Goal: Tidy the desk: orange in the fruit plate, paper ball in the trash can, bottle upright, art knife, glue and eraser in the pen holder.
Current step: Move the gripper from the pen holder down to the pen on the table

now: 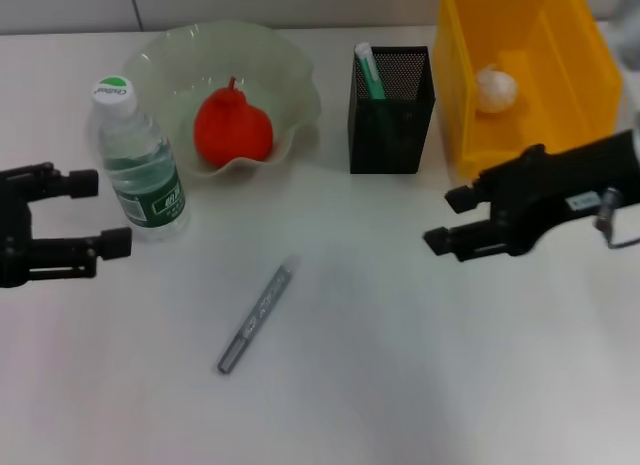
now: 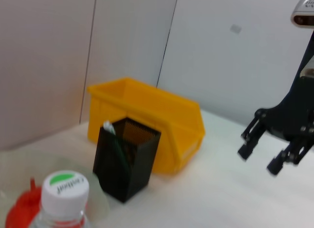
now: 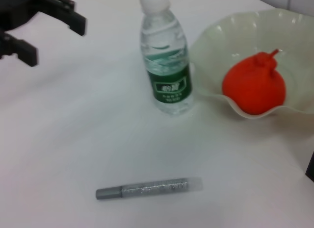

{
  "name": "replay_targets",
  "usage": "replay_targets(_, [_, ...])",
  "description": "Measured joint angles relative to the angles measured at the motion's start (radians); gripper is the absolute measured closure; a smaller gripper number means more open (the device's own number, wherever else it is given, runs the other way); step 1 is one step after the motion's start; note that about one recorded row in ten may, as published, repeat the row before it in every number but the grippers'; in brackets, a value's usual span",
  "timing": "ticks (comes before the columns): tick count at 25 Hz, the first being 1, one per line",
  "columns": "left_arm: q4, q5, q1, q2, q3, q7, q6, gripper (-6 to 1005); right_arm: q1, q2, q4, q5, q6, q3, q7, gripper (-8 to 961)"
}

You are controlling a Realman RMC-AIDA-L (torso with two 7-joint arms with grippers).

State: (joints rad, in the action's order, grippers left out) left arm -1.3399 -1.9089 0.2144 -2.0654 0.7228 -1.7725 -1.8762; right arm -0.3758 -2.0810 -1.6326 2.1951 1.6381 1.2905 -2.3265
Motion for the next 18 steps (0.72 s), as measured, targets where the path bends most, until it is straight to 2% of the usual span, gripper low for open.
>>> replay_targets(3, [-0.085,-0.080,0.017,0.001,0.058,-0.107,0.006,139,0.037,0.001,0.071,-0.108,0.031,-0.096,0.169,379])
replay_targets(6, [-0.127,-0.140,0.033,0.000,0.100,-0.168,0.003,139,0.053,0.003,0.159,-0.208,0.120,-0.203,0.332,379])
replay_targets(7, [-0.171,-0.193,0.048,-0.001,0.150,-0.246,0.007,139,0.054,0.003,0.185,-0.221,0.149,-0.241,0.372,379])
replay_targets(10, [-0.223,-0.258,0.072,-0.001,0.211,-0.355,0.019,139,0.064,0.002,0.256,-0.230,0.205,-0.335,0.474,379])
replay_targets(14, [-0.274,-0.337,0.113,-0.002,0.301,-0.489,0.017,139,0.089,0.005,0.287,-0.216,0.211,-0.370,0.535,378])
replay_targets(15, [-0.274,-0.337,0.113,-0.002,0.301,-0.489,0.017,139,0.097,0.005,0.287,-0.213,0.213,-0.377,0.550,378])
replay_targets(16, [-0.285,-0.415,0.136,-0.003,0.389,-0.570,0.052,139,0.106,0.005,0.284,-0.211,0.217,-0.386,0.567,378])
replay_targets(18, [-0.282,-0.477,0.152,-0.004,0.460,-0.619,0.084,139,0.115,0.007,0.280,-0.207,0.226,-0.401,0.585,378])
